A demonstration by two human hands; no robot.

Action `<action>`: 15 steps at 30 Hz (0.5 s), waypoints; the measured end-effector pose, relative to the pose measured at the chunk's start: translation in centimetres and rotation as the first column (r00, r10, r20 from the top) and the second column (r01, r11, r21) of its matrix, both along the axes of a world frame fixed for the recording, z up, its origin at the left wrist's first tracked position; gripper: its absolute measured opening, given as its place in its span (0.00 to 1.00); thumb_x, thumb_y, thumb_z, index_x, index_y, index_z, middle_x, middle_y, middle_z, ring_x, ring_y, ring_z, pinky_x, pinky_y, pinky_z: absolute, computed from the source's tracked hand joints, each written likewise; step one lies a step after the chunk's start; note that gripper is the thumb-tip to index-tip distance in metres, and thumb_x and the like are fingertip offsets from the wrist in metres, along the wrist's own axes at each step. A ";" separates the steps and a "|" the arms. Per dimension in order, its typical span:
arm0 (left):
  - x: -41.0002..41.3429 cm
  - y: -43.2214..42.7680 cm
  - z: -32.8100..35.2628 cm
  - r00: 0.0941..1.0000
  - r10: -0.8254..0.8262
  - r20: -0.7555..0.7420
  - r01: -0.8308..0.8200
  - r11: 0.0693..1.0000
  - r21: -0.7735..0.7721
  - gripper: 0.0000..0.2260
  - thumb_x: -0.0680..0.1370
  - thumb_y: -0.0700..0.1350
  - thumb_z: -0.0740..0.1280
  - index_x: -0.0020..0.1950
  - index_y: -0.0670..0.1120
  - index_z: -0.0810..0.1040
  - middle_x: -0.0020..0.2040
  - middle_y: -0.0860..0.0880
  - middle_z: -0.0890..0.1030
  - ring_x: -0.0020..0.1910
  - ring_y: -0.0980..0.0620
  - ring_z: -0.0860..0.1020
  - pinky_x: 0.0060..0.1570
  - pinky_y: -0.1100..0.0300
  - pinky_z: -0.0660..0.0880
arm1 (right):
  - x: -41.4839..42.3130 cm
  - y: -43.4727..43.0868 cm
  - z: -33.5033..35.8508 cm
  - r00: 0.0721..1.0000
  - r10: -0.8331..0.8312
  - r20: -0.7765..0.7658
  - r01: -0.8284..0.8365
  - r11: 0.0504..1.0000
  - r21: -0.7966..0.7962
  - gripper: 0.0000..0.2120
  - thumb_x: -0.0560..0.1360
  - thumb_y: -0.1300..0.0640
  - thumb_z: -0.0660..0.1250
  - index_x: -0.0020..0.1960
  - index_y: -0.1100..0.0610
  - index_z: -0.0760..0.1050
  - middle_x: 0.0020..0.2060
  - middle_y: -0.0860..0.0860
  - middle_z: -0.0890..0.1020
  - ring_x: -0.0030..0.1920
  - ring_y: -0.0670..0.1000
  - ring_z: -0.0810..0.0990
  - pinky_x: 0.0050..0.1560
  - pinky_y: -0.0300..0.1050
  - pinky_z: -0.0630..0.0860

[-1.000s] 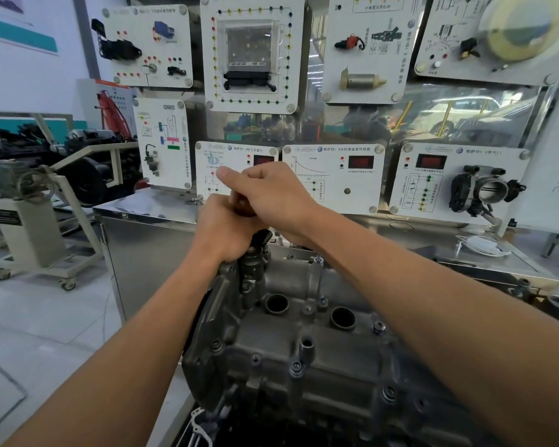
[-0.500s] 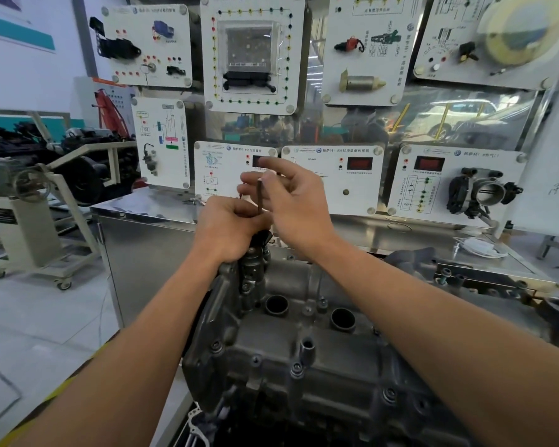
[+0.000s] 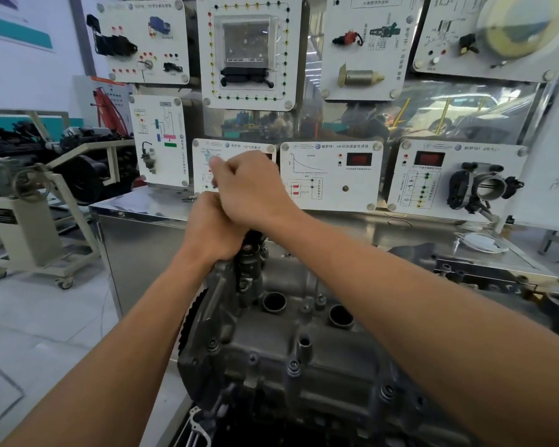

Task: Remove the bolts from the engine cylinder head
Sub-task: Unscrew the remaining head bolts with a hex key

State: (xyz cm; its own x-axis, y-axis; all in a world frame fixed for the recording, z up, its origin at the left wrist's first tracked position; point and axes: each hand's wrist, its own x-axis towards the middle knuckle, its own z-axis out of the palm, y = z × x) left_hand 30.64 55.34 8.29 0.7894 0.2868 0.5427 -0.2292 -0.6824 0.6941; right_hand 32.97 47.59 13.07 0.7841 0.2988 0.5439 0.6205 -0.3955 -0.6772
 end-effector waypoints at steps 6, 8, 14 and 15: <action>0.0 -0.6 0.3 1.000 -0.019 0.015 0.019 0.999 -0.027 0.08 0.72 0.39 0.73 0.33 0.43 0.79 0.32 0.45 0.81 0.32 0.47 0.76 0.32 0.60 0.71 | 0.2 -3.5 -0.8 0.989 0.147 -0.025 -0.141 0.978 0.152 0.20 0.78 0.53 0.68 0.34 0.66 0.79 0.33 0.60 0.84 0.32 0.53 0.81 0.45 0.51 0.80; 0.1 -0.7 0.2 0.996 -0.076 0.035 0.079 0.994 -0.075 0.04 0.72 0.42 0.76 0.38 0.45 0.82 0.33 0.50 0.83 0.31 0.54 0.79 0.35 0.61 0.73 | 0.7 -4.4 -1.5 0.969 0.243 -0.033 -0.217 0.911 0.351 0.09 0.77 0.60 0.70 0.43 0.66 0.80 0.36 0.61 0.84 0.36 0.52 0.82 0.45 0.52 0.82; 0.8 -0.3 -0.4 0.989 -0.143 0.047 0.147 0.984 -0.101 0.08 0.74 0.42 0.75 0.38 0.40 0.83 0.31 0.44 0.82 0.28 0.56 0.73 0.34 0.59 0.70 | 2.8 -4.2 -1.9 0.748 0.633 -0.199 -0.267 0.561 0.783 0.19 0.80 0.65 0.64 0.70 0.63 0.66 0.39 0.56 0.86 0.35 0.54 0.85 0.38 0.47 0.83; 0.8 -0.2 -0.5 0.985 -0.167 0.046 0.171 0.980 -0.103 0.07 0.74 0.42 0.75 0.39 0.39 0.84 0.34 0.41 0.83 0.30 0.55 0.74 0.36 0.59 0.71 | 3.1 -4.2 -1.7 0.724 0.651 -0.228 -0.239 0.547 0.802 0.18 0.80 0.64 0.65 0.69 0.62 0.68 0.39 0.56 0.85 0.34 0.54 0.84 0.38 0.46 0.83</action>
